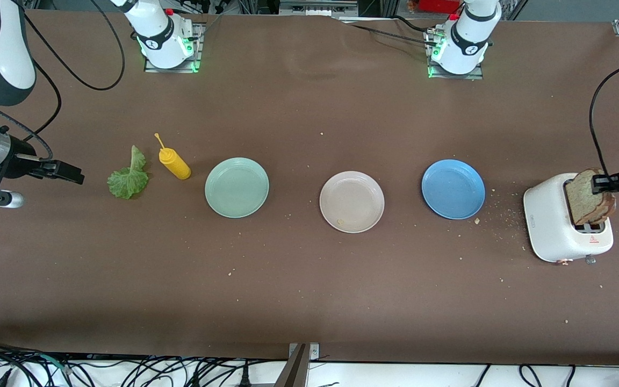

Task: Make sandwich in beige plate with both arms
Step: 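Lift the bread slice out with the left gripper toward the beige plate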

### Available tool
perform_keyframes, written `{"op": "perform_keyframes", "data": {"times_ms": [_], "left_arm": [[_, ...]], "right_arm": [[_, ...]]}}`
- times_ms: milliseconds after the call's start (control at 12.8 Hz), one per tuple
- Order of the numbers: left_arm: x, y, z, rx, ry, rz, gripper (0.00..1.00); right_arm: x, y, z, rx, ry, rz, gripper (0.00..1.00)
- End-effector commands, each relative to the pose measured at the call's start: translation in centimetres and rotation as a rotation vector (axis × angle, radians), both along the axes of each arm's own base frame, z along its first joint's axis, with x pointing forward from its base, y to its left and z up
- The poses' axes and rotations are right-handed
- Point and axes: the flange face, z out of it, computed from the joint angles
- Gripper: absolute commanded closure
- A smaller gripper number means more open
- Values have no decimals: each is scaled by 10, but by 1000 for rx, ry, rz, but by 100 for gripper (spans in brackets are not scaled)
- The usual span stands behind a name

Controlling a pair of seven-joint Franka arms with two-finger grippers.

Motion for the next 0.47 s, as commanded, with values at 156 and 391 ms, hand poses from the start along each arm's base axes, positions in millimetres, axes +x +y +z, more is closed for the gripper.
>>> {"op": "perform_keyframes", "data": {"times_ms": [156, 391], "left_arm": [[9, -36, 54, 32, 19, -37, 100], [13, -71, 84, 30, 5, -85, 100]], "right_arm": [[-3, 1, 3, 13, -9, -14, 0], [-4, 0, 2, 13, -5, -15, 0]]}}
